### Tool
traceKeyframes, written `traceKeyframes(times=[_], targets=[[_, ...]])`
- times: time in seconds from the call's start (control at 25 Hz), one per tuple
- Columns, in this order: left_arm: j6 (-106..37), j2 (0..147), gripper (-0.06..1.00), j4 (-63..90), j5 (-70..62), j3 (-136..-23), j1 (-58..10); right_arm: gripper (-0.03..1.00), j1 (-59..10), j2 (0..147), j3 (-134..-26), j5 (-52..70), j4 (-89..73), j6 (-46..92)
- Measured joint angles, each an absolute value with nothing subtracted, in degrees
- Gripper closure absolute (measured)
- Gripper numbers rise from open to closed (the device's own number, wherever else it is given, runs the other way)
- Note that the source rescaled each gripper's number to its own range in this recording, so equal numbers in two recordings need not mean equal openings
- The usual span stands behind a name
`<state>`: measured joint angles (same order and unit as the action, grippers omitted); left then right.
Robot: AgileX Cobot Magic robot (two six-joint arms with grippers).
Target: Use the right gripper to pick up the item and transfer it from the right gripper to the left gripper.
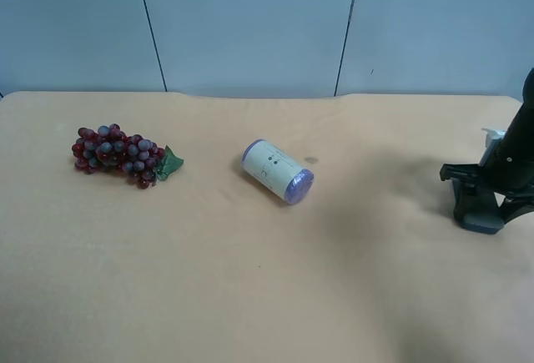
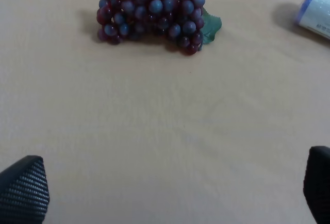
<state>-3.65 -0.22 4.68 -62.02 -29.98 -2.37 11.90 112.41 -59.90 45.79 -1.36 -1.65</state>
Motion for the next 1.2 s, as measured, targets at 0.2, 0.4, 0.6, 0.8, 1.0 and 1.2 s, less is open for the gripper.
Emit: traceKeyframes(times=[0.2,0.4,0.6,0.8,1.0,1.2], targets=[[-3.6,-0.2,-0.06,4.7,-62.0,-30.0,-2.4,0.97,11.9,109.7,-64.7,51.9,-1.8,-1.6],[-3.6,-0.2,-0.06,4.7,-62.0,-30.0,-2.4,0.97,11.9,104.8,-67.3,55.9,-3.8,-0.3],[-3.6,-0.2,-0.06,4.7,-62.0,-30.0,-2.4,0.97,10.6,100.3,-67.3,58.3,-8.0,3.5],[-3.6,-0.2,-0.06,4.7,-62.0,-30.0,-2.4,0.97,4.0,96.5,-67.3,58.4,-8.3,6.0],[-3.6,-0.2,-0.06,4.6,-62.0,-30.0,-2.4,0.97,-5.9,94.6,-67.3,60.1,-8.0,9.0],[-3.6,-0.2,-0.06,4.6,-61.3,-30.0,-2.4,0.97,-16.5,94.0,-67.3,60.8,-5.2,13.4]])
